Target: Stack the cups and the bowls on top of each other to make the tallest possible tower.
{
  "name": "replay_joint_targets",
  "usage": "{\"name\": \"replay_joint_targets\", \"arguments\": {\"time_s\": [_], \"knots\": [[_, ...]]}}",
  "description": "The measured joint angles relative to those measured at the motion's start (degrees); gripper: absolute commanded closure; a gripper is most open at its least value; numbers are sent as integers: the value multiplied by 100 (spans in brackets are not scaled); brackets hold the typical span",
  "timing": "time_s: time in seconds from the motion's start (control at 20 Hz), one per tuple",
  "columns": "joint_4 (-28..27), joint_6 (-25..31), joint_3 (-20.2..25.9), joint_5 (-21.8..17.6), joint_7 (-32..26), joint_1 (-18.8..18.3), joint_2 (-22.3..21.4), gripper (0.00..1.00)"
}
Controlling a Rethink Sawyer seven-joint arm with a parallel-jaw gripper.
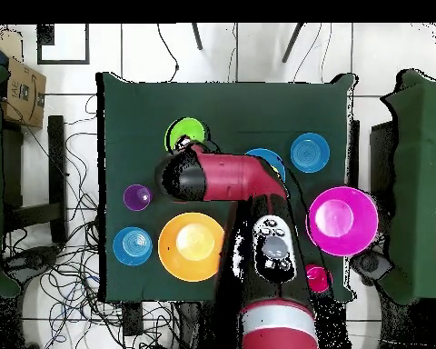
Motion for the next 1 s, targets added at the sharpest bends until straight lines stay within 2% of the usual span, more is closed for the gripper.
{"name": "replay_joint_targets", "arguments": {"time_s": [0.4,0.7,1.0], "knots": [[492,129,478,-305,0,-698,-555,100],[827,129,832,-565,0,-1005,-833,100],[1197,129,1320,-797,-42,-1461,-1111,100]]}}
